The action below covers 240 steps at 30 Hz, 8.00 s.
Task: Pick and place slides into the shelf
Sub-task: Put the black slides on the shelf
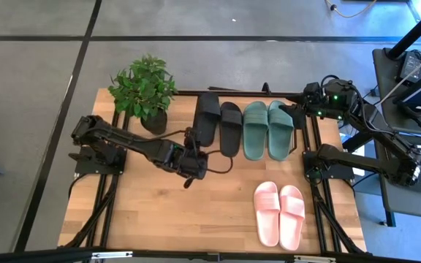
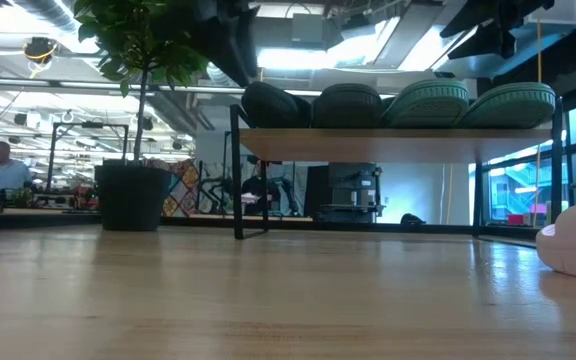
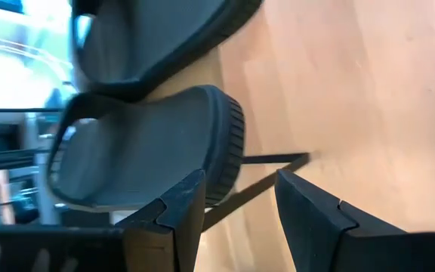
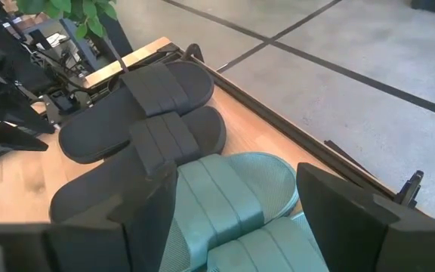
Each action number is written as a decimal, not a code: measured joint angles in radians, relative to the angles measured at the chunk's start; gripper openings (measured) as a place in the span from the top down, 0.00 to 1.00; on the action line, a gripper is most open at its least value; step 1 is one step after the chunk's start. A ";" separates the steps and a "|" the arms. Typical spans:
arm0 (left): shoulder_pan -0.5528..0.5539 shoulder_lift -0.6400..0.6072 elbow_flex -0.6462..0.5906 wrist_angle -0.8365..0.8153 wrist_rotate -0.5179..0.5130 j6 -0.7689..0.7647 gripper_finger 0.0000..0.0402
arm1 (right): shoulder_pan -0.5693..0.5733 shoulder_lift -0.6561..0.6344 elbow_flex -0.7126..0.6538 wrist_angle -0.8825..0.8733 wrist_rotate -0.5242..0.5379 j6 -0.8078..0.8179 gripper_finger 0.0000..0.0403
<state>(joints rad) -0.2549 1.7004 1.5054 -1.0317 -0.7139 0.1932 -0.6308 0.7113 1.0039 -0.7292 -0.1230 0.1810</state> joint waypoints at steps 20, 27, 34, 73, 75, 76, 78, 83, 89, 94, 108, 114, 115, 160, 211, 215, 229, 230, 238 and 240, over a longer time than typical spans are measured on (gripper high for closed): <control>0.017 0.009 -0.012 0.048 -0.005 -0.007 0.62 | 0.000 0.000 0.000 -0.001 0.000 -0.002 0.33; 0.032 0.021 -0.012 0.045 -0.004 0.000 0.62 | 0.000 0.000 0.000 -0.001 0.000 -0.002 0.33; 0.029 0.021 -0.012 0.042 -0.053 0.000 0.62 | 0.000 0.000 0.000 -0.001 -0.001 0.024 0.33; 0.068 0.021 -0.074 0.107 -0.053 -0.001 0.62 | 0.000 0.000 0.000 -0.001 0.000 0.020 0.33; 0.068 0.021 -0.074 0.108 -0.052 -0.002 0.62 | 0.000 0.000 0.000 -0.002 0.000 0.020 0.33; 0.068 0.021 -0.074 0.108 -0.052 -0.002 0.62 | 0.000 0.000 0.000 -0.002 0.000 0.020 0.33; 0.068 0.021 -0.074 0.108 -0.050 -0.002 0.62 | 0.000 0.000 0.000 -0.002 0.000 0.020 0.33; 0.067 0.021 -0.074 0.108 -0.051 -0.003 0.62 | 0.000 0.000 0.000 -0.002 0.000 0.020 0.33; 0.067 0.021 -0.074 0.107 -0.027 -0.003 0.62 | 0.000 0.000 0.000 -0.002 0.000 0.020 0.33; 0.067 0.021 -0.074 0.107 -0.018 -0.003 0.62 | 0.000 0.000 0.000 -0.002 0.000 0.020 0.33; 0.065 0.021 -0.074 0.107 -0.021 -0.003 0.67 | 0.000 0.000 0.000 -0.002 0.000 0.020 0.33; 0.057 0.021 -0.074 0.106 -0.014 -0.002 0.81 | 0.000 0.000 0.000 -0.010 0.000 0.020 0.33; 0.056 0.021 -0.074 0.106 -0.014 -0.001 0.83 | 0.000 0.000 0.000 -0.011 0.000 0.020 0.33; 0.011 0.021 -0.026 0.118 -0.031 0.051 0.81 | 0.000 0.000 0.000 -0.010 0.000 0.020 0.33; 0.577 0.164 0.300 0.068 0.495 -0.027 0.81 | 0.000 0.000 0.000 -0.016 0.000 0.016 0.33; 0.569 0.164 0.300 0.065 0.498 -0.033 0.81 | 0.000 0.000 0.000 -0.017 0.000 0.016 0.33; 0.574 0.190 0.300 0.055 0.575 -0.088 0.81 | 0.000 0.000 0.000 -0.041 0.000 0.016 0.33; 0.576 0.190 0.300 0.055 0.583 -0.092 0.81 | 0.000 0.000 0.000 -0.050 0.000 0.016 0.33; 0.589 0.204 0.298 0.073 0.629 -0.114 0.81 | 0.000 0.000 0.000 -0.077 0.000 0.015 0.33; 0.589 0.210 0.299 0.075 0.629 -0.114 0.81 | 0.000 0.000 0.000 -0.077 0.000 -0.003 0.33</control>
<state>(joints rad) 0.3338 1.9100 1.8042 -0.9569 -0.0845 0.0792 -0.6312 0.7111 1.0042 -0.8066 -0.1230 0.1785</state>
